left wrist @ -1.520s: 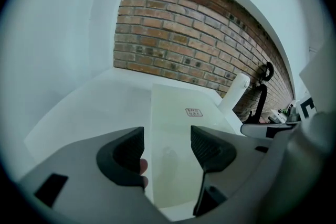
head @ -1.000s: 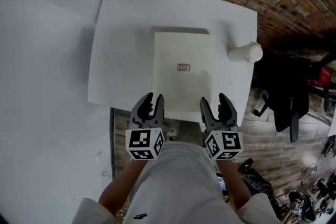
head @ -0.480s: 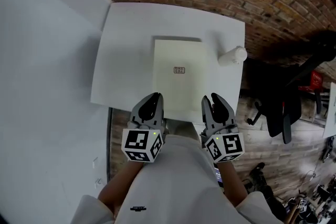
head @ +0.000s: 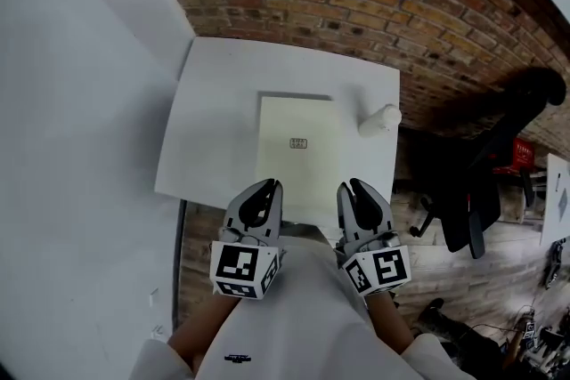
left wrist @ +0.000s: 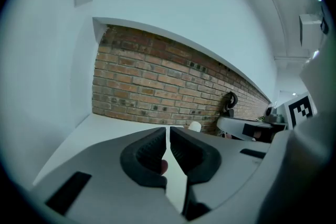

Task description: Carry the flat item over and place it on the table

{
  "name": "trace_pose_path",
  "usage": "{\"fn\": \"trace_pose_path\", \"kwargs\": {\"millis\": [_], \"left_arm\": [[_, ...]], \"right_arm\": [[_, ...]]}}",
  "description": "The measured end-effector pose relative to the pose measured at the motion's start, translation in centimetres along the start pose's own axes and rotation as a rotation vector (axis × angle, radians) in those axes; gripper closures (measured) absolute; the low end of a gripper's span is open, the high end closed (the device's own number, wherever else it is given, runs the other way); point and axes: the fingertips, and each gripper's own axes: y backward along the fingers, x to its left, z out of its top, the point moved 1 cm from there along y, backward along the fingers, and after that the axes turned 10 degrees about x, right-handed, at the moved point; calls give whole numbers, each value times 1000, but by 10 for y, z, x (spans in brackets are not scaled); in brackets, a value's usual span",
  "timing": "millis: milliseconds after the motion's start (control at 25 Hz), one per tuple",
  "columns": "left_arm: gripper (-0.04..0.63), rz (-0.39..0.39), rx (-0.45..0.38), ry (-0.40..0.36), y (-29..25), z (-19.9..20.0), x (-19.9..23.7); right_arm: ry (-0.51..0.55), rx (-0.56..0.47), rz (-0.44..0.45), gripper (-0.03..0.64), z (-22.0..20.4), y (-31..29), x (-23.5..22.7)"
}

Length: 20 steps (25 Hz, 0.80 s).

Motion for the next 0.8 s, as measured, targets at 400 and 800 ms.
{"fn": "trace_pose_path", "kwargs": {"millis": [400,800], "left_arm": [[557,-29,-41,3,12,3,-10],[557,-45,-51,-21,7,12,-9]], "right_arm": [[15,-18,22,548,7,8,19],[-124,46,269,574,5,-5,38]]}}
